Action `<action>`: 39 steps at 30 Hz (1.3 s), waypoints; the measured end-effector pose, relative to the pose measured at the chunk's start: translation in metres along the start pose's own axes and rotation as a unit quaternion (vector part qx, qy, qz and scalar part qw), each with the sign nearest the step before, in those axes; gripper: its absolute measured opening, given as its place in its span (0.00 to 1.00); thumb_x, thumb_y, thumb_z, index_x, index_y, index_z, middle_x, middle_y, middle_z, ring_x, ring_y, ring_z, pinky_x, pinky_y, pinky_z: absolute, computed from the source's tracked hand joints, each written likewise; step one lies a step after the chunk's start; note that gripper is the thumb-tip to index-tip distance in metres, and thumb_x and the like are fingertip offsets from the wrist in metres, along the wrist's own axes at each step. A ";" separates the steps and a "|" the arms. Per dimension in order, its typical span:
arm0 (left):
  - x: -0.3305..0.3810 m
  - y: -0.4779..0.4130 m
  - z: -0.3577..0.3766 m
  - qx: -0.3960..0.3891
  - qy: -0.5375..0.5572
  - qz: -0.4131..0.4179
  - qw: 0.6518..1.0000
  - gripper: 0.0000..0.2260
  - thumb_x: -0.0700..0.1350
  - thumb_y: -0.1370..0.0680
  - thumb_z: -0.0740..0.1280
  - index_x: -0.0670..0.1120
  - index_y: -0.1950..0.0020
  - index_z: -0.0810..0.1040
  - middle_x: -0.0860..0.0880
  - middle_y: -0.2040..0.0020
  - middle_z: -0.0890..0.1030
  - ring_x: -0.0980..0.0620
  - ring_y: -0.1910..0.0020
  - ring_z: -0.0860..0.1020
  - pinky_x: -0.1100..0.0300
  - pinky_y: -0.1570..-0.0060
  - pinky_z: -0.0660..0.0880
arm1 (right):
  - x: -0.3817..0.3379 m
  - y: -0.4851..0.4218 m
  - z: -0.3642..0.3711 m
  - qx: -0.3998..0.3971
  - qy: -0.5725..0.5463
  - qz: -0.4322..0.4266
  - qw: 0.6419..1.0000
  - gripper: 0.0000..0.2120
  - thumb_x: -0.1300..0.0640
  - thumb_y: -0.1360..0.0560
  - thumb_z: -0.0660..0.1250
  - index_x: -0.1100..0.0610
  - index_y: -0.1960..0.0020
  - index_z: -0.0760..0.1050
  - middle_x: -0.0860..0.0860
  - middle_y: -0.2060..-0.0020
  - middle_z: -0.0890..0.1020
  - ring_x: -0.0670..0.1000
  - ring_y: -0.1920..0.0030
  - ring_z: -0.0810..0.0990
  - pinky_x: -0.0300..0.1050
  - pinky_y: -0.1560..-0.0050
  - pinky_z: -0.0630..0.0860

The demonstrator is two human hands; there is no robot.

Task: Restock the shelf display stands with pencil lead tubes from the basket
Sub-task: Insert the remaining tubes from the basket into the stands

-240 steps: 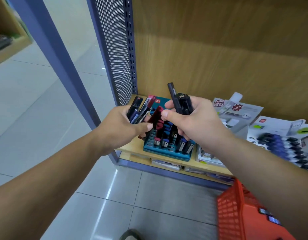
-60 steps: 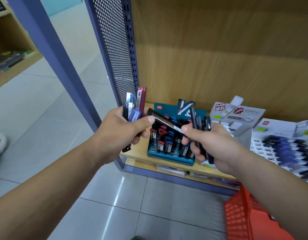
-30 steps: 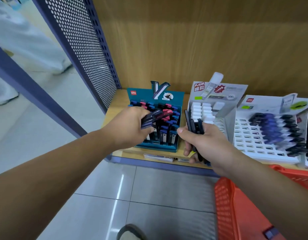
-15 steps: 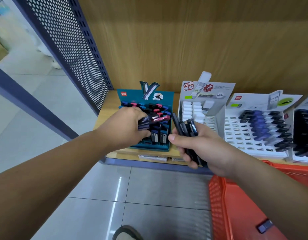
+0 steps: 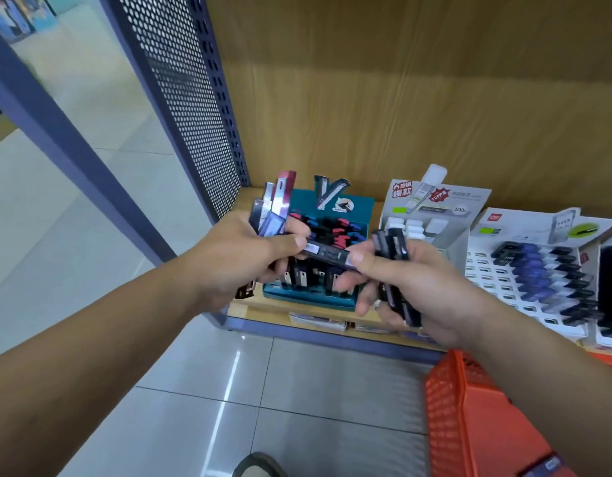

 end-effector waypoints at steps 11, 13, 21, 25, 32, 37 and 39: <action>-0.015 0.008 -0.017 -0.004 -0.030 -0.003 1.000 0.05 0.40 0.20 0.73 0.45 0.45 0.83 0.53 0.72 0.79 0.57 0.73 0.72 0.65 0.73 0.70 | -0.016 -0.002 0.004 0.033 0.053 -0.061 0.996 0.09 0.63 0.22 0.72 0.61 0.43 0.81 0.58 0.55 0.88 0.52 0.71 0.71 0.42 0.74 0.65; -0.013 0.009 -0.011 -0.019 -0.034 0.000 0.999 0.07 0.41 0.20 0.73 0.44 0.43 0.82 0.53 0.71 0.80 0.55 0.72 0.73 0.63 0.71 0.71 | -0.018 0.000 -0.002 0.074 0.080 -0.065 0.992 0.06 0.60 0.22 0.73 0.59 0.46 0.82 0.57 0.59 0.87 0.54 0.70 0.70 0.43 0.74 0.65; -0.003 0.011 0.006 -0.062 -0.055 0.017 0.996 0.05 0.42 0.22 0.74 0.47 0.47 0.84 0.55 0.70 0.78 0.55 0.71 0.74 0.63 0.70 0.71 | -0.030 -0.001 0.010 -0.007 0.390 -0.075 0.918 0.15 0.48 0.28 0.80 0.51 0.64 0.76 0.42 0.74 0.76 0.40 0.73 0.72 0.33 0.70 0.67; 0.004 0.013 0.022 -0.094 -0.085 0.049 0.991 0.05 0.40 0.22 0.74 0.47 0.48 0.84 0.56 0.72 0.77 0.57 0.73 0.73 0.66 0.72 0.71 | -0.024 -0.010 0.025 -0.019 0.448 -0.092 0.889 0.16 0.48 0.29 0.79 0.50 0.64 0.72 0.41 0.73 0.75 0.42 0.70 0.73 0.41 0.66 0.71; -0.005 0.011 0.000 -0.052 -0.119 0.086 0.988 0.03 0.43 0.21 0.73 0.47 0.47 0.83 0.51 0.63 0.84 0.61 0.68 0.78 0.69 0.65 0.74 | -0.012 -0.006 0.006 0.080 0.110 -0.017 0.991 0.13 0.51 0.25 0.77 0.58 0.53 0.77 0.53 0.74 0.71 0.51 0.77 0.67 0.39 0.76 0.63; -0.005 0.011 0.004 -0.068 -0.194 0.139 0.969 0.03 0.44 0.20 0.72 0.47 0.53 0.81 0.48 0.66 0.79 0.58 0.68 0.73 0.65 0.66 0.73 | -0.043 -0.010 0.037 0.022 0.006 -0.051 0.998 0.15 0.48 0.31 0.79 0.54 0.49 0.83 0.54 0.67 0.80 0.50 0.76 0.70 0.40 0.76 0.63; -0.003 0.010 0.005 -0.069 -0.200 0.149 0.966 0.04 0.43 0.20 0.72 0.49 0.54 0.80 0.56 0.68 0.77 0.61 0.70 0.72 0.69 0.67 0.70 | -0.047 -0.015 0.044 0.035 0.038 -0.066 0.996 0.10 0.52 0.25 0.77 0.56 0.49 0.83 0.54 0.66 0.82 0.50 0.75 0.70 0.41 0.76 0.63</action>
Point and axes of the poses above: each hand's wrist, its own y-axis away from the middle knuckle, its own z-axis out of the palm, x = y × z, the point moved 8 cm from there along -y, towards the middle knuckle
